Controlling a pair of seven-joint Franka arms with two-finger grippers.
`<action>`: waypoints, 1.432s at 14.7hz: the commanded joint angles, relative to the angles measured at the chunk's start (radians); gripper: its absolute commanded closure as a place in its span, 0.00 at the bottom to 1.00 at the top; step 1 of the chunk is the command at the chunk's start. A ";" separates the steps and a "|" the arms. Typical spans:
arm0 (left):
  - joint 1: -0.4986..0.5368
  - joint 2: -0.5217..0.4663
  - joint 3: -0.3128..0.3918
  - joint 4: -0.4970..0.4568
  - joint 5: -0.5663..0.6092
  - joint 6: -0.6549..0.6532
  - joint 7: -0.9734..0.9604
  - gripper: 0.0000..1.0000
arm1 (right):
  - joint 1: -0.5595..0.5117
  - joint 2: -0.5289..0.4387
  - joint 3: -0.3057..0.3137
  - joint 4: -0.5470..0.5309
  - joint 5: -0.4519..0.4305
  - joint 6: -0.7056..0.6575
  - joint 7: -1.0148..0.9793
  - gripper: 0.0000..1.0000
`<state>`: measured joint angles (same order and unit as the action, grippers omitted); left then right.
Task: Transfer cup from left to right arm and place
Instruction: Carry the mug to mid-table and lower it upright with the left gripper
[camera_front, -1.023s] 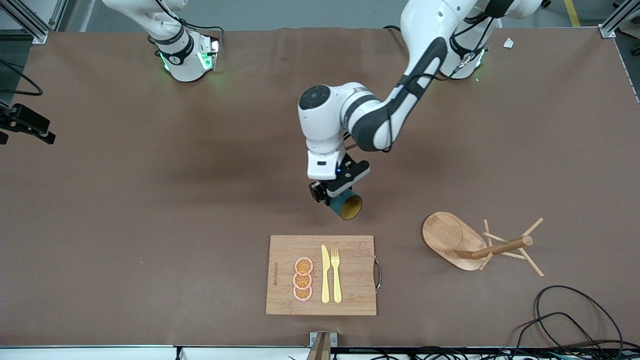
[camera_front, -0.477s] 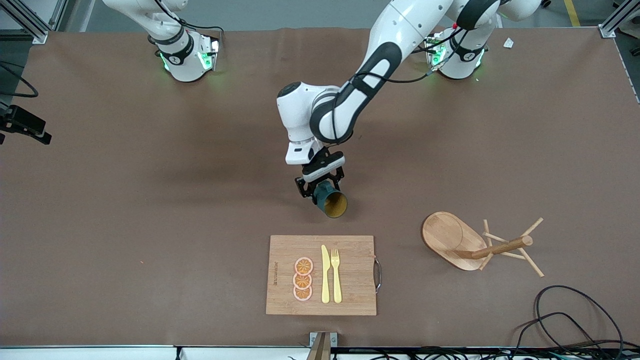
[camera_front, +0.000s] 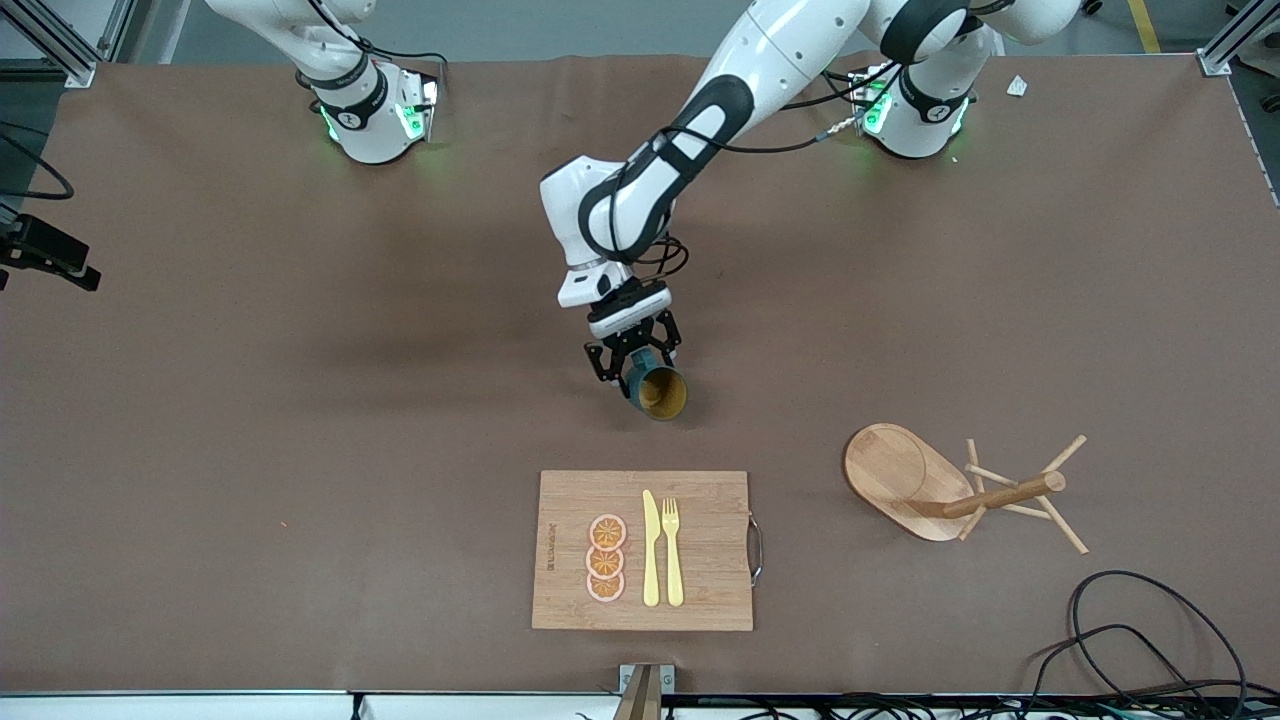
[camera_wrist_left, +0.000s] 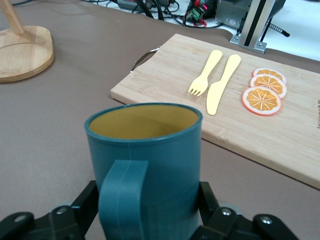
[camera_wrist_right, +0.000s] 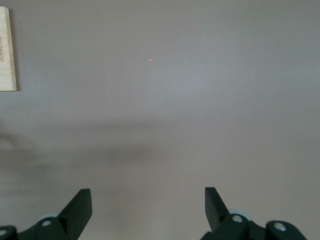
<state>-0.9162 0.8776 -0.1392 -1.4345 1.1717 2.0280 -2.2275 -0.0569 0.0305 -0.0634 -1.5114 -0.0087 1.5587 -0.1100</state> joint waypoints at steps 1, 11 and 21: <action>-0.038 0.027 0.012 0.026 0.051 -0.038 -0.053 0.34 | -0.020 -0.009 0.016 -0.013 -0.007 0.001 -0.019 0.00; -0.099 0.146 0.010 0.026 0.252 -0.170 -0.152 0.20 | -0.023 -0.008 0.016 -0.015 -0.007 0.001 -0.023 0.00; -0.167 0.000 -0.131 0.029 -0.070 -0.304 -0.159 0.00 | -0.024 -0.006 0.016 -0.015 -0.007 0.001 -0.023 0.00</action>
<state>-1.0813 0.9515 -0.2363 -1.3900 1.1746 1.7651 -2.3987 -0.0594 0.0323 -0.0634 -1.5138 -0.0087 1.5587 -0.1210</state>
